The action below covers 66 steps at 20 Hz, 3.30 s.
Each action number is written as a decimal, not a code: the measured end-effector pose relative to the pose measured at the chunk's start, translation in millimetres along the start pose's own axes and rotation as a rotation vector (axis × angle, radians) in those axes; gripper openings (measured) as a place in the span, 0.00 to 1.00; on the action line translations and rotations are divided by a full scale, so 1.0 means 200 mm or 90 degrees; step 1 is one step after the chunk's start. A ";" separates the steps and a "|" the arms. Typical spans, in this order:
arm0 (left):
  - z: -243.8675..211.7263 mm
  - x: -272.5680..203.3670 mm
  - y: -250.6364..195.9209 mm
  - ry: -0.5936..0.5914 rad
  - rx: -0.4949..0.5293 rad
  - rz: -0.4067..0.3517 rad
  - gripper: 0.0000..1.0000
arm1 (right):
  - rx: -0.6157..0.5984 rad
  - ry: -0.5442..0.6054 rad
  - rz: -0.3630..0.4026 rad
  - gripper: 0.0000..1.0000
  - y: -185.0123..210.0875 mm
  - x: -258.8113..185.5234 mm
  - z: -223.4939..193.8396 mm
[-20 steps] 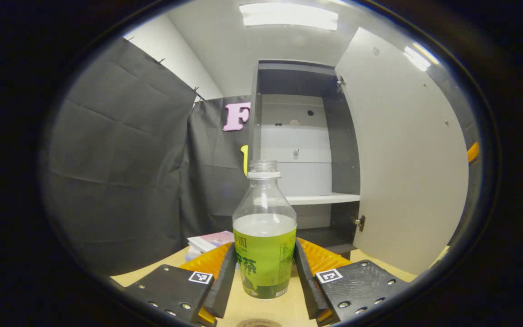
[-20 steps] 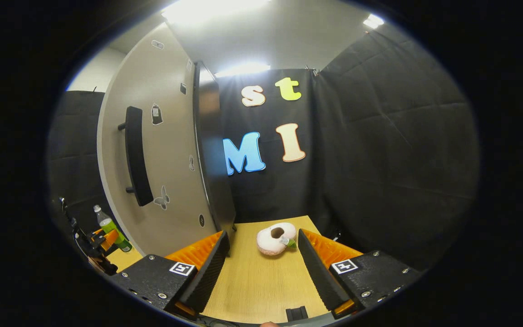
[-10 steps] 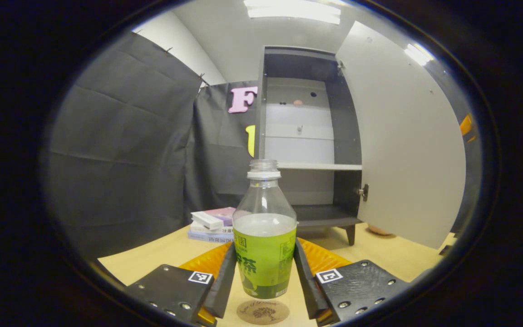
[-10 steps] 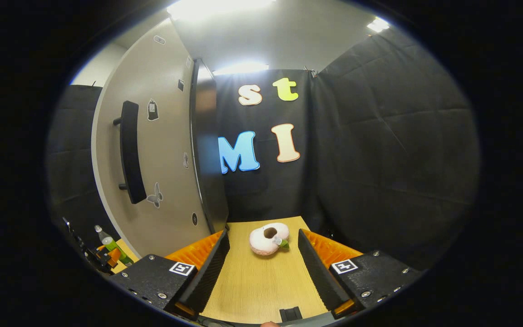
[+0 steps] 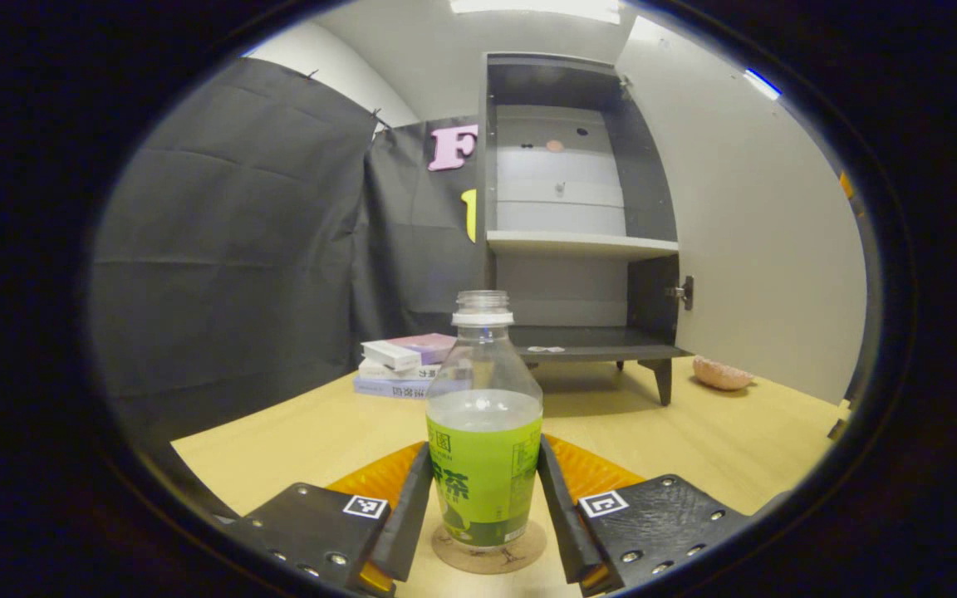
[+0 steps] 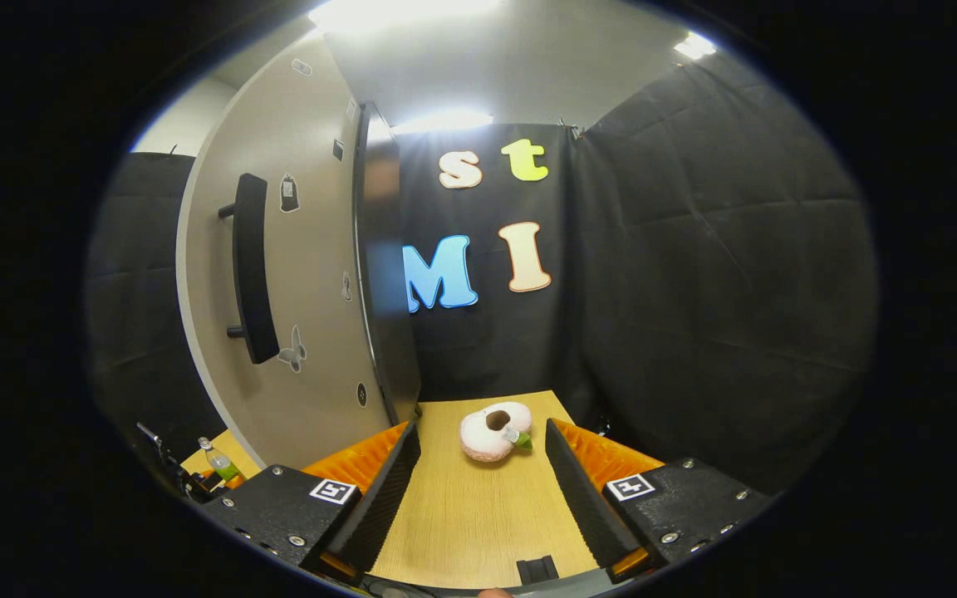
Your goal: Open the cabinet door with the right hand, grasp the bottle in the cabinet with the left hand and place it on the coaster, then close the cabinet door with the right hand.
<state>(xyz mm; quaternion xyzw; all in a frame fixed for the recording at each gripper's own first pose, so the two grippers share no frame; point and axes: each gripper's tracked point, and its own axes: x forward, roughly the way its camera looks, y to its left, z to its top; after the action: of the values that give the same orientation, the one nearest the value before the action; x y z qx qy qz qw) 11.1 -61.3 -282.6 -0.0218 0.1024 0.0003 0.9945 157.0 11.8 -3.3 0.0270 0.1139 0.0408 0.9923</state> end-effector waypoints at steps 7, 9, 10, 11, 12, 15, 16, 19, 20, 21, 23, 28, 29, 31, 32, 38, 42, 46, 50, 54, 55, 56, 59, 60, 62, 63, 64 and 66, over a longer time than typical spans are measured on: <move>-0.04 -0.03 -0.02 0.017 0.010 0.013 0.70 | -0.009 0.001 0.009 0.94 0.06 0.03 0.00; -0.03 -0.03 -0.02 0.025 0.020 0.016 0.70 | -0.012 -0.004 0.021 0.94 0.10 0.04 0.01; -0.02 -0.04 -0.02 0.026 0.022 0.015 0.73 | -0.015 -0.007 0.025 0.94 0.11 0.04 0.01; -0.01 -0.04 -0.03 0.025 0.025 0.015 0.73 | -0.020 -0.009 0.028 0.94 0.11 0.04 0.02; 0.01 -0.05 -0.02 0.021 0.030 0.017 0.73 | -0.021 -0.012 0.030 0.94 0.12 0.05 0.02; 0.10 -0.08 -0.04 0.004 0.043 0.024 0.77 | -0.009 -0.018 0.039 0.94 0.12 0.06 0.04; 0.13 -0.09 -0.03 -0.002 0.042 0.024 0.84 | -0.004 -0.019 0.041 0.94 0.12 0.06 0.05; 0.13 -0.10 0.01 0.016 0.040 0.042 0.84 | 0.005 -0.020 0.049 0.94 0.11 0.06 0.05; 0.14 -0.11 0.02 0.018 0.038 0.046 0.84 | 0.007 -0.021 0.050 0.94 0.11 0.06 0.05; 0.18 -0.12 0.02 0.016 0.033 0.047 0.84 | 0.008 -0.022 0.051 0.94 0.10 0.06 0.06; 0.28 -0.16 0.02 0.008 0.026 0.048 0.84 | 0.012 -0.031 0.051 0.94 0.09 0.06 0.09; 0.63 -0.27 0.02 -0.028 0.000 0.047 0.84 | 0.023 -0.066 0.054 0.93 0.08 0.06 0.20; 0.69 -0.28 0.05 -0.038 0.004 0.052 0.85 | 0.024 -0.073 0.052 0.94 0.08 0.06 0.23; 0.82 -0.31 0.09 -0.058 0.015 0.062 0.88 | 0.027 -0.085 0.048 0.94 0.09 0.06 0.26; 0.87 -0.32 0.10 -0.062 0.019 0.060 0.81 | 0.027 -0.089 0.045 0.93 0.10 0.06 0.28; 1.01 -0.29 0.23 -0.062 0.014 0.040 0.84 | 0.014 -0.114 -0.006 0.94 0.18 0.02 0.40; 1.09 -0.26 0.35 -0.069 0.027 0.030 0.82 | -0.005 -0.124 -0.036 0.94 0.28 0.00 0.47; 1.21 -0.25 0.48 -0.092 0.042 0.020 0.88 | -0.025 -0.127 -0.065 0.94 0.38 -0.03 0.51; 1.25 -0.23 0.60 -0.097 0.040 0.012 0.88 | -0.037 -0.129 -0.110 0.92 0.40 -0.04 0.53; 1.26 -0.21 0.73 -0.100 0.032 0.008 0.88 | -0.029 -0.127 -0.143 0.91 0.42 -0.05 0.52; 1.25 -0.21 0.76 -0.099 0.031 0.006 0.88 | -0.036 -0.128 -0.152 0.91 0.42 -0.06 0.52; 1.25 -0.20 0.78 -0.098 0.029 0.005 0.88 | -0.042 -0.129 -0.159 0.91 0.43 -0.06 0.52; 1.24 -0.18 0.86 -0.099 0.024 -0.001 0.88 | -0.038 -0.129 -0.163 0.90 0.48 -0.07 0.52; 1.24 -0.17 0.88 -0.095 0.021 -0.005 0.88 | -0.034 -0.129 -0.160 0.90 0.51 -0.07 0.52; 1.24 -0.16 0.92 -0.098 0.019 -0.003 0.84 | -0.035 -0.131 -0.157 0.90 0.58 -0.09 0.51; 1.24 -0.16 0.92 -0.101 0.019 -0.007 0.88 | -0.037 -0.132 -0.157 0.90 0.61 -0.10 0.51; 1.24 -0.16 0.93 -0.100 0.020 -0.011 0.88 | -0.038 -0.133 -0.156 0.90 0.63 -0.10 0.51; 1.23 -0.15 0.96 -0.101 0.024 -0.017 0.88 | -0.039 -0.134 -0.151 0.90 0.69 -0.10 0.50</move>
<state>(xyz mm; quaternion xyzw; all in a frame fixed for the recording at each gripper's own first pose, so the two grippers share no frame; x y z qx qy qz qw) 31.7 141.9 -43.8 -0.0046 0.0228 -0.0130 0.9996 149.5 143.0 107.1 -0.0130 0.0103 -0.0761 0.9970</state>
